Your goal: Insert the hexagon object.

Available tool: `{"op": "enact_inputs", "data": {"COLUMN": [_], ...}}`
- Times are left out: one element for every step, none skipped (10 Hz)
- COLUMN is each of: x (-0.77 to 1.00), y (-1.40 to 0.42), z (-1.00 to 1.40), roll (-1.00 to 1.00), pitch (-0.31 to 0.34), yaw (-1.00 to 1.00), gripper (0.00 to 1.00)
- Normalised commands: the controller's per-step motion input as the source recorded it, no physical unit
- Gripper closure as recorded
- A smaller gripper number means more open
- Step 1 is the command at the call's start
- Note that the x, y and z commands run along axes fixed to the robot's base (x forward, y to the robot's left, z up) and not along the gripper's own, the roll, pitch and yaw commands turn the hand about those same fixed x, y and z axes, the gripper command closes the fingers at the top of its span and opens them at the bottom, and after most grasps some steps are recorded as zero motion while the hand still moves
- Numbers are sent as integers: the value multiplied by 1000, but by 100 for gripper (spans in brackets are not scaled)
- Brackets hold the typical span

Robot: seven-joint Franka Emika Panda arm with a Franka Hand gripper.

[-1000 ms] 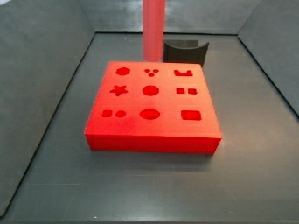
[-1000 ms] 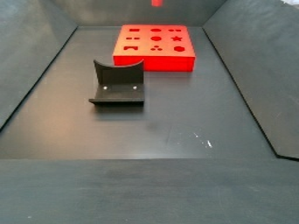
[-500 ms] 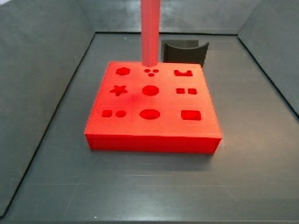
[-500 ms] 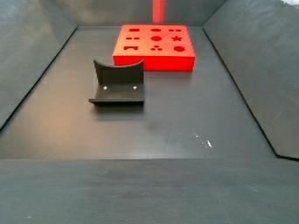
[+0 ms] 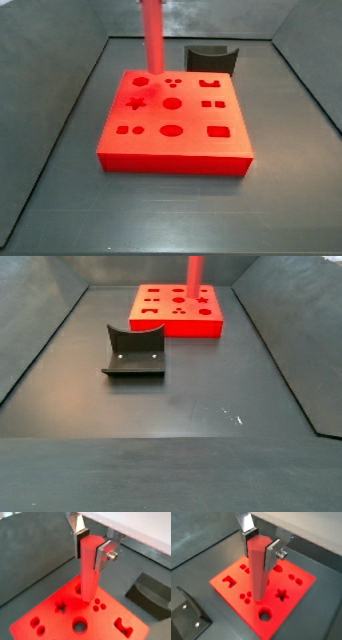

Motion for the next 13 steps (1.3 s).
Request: {"op": "enact_inputs", "data": {"x": [-31,-66,-346,-474,-440,-189,0,246,294,26,-66,-77,-49], "y": [123,77,191,226,214,29,0,-37,-14,0,0,0,-63], "z": [-203,-177,-263,-314,-229,-137,-111,-86,-163,-200,-151,-86,0], "roll": [0,-1,0,0,0,-17,-6,-14,0,7,34,4,0], "pitch": [-89,-110,-150,-137,-100,-117,-59,0,0,0,17,27,33], "yaw": [-189,-69,-54,0,0,0,37,149,160,66,0,0,0], "gripper": [100,100,100,100,100,100,100,100,100,100,100,100,100]}}
